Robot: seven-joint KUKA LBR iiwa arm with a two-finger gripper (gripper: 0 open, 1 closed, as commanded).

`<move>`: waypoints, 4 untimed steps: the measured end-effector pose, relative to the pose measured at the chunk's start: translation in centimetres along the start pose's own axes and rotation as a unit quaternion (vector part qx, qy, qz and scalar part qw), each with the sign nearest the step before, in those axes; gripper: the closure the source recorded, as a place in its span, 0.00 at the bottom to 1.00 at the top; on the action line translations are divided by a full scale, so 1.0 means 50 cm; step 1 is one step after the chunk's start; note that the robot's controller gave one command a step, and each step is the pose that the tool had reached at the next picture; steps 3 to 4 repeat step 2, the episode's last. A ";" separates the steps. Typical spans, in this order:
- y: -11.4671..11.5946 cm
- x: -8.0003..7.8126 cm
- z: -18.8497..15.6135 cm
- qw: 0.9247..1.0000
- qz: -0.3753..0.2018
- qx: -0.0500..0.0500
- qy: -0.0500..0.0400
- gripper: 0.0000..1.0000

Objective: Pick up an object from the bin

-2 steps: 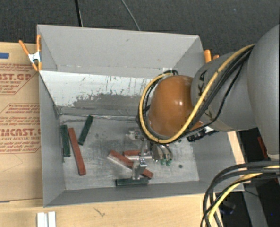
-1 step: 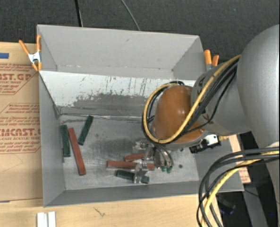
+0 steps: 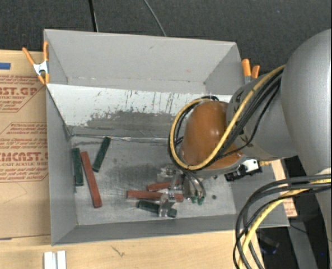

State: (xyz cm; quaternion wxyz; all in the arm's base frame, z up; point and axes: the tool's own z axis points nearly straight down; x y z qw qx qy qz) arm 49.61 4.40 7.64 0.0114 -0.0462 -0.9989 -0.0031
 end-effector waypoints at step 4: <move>-0.109 -0.143 -0.350 1.000 0.004 0.002 -0.013 1.00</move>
Offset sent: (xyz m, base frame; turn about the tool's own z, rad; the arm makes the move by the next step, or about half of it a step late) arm 0.0695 -0.0625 0.1731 0.0073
